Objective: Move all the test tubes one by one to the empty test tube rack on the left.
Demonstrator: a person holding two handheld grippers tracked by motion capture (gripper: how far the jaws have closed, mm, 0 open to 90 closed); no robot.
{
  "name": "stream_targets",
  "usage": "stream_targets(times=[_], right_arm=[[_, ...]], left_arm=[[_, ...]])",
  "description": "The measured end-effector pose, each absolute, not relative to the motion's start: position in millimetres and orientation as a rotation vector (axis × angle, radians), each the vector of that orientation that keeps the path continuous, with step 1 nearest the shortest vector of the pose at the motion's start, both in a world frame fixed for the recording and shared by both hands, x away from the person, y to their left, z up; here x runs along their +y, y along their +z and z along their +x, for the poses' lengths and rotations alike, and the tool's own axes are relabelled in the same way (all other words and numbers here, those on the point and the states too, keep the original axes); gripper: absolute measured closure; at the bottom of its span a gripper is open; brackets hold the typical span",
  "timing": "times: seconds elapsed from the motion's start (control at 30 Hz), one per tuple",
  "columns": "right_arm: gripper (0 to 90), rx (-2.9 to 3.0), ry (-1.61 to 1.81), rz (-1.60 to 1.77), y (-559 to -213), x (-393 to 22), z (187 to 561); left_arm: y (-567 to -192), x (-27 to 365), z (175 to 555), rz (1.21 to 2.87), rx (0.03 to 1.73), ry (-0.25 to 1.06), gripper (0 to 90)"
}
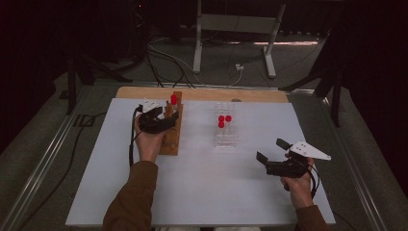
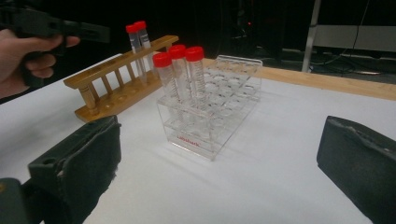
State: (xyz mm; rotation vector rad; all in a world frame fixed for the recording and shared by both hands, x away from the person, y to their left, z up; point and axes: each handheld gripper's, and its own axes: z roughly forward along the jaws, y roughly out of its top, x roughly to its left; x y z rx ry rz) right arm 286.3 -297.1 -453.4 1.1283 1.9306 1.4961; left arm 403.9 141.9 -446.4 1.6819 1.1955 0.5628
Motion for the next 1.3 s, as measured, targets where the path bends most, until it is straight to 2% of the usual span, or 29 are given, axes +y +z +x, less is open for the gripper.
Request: stream_targets(times=[0.07,0.17,0.37,0.83,1.3], right_arm=[[0.0,1.933,1.495,1.130,-453.5,-296.6,286.1],[0.0,1.937,1.495,1.130,-453.8,-295.5,286.0],[0.0,1.936,1.495,1.131,-454.2,-294.2,286.3],[0.0,1.941,1.491,1.130,-455.5,-290.5,286.2],[0.0,1.931,1.517,1.138,-455.3,-286.9,290.7]], left_arm=[[-444.4,144.3,395.7,1.673,1.194,0.572,17.4],[-441.4,149.2,384.5,1.664,1.185,0.576,14.7],[-435.0,157.1,364.6,1.662,1.161,0.572,1.9],[-428.4,169.7,317.3,1.673,1.048,0.604,0.7],[-440.2,188.0,281.6,1.658,1.045,0.644,0.7]])
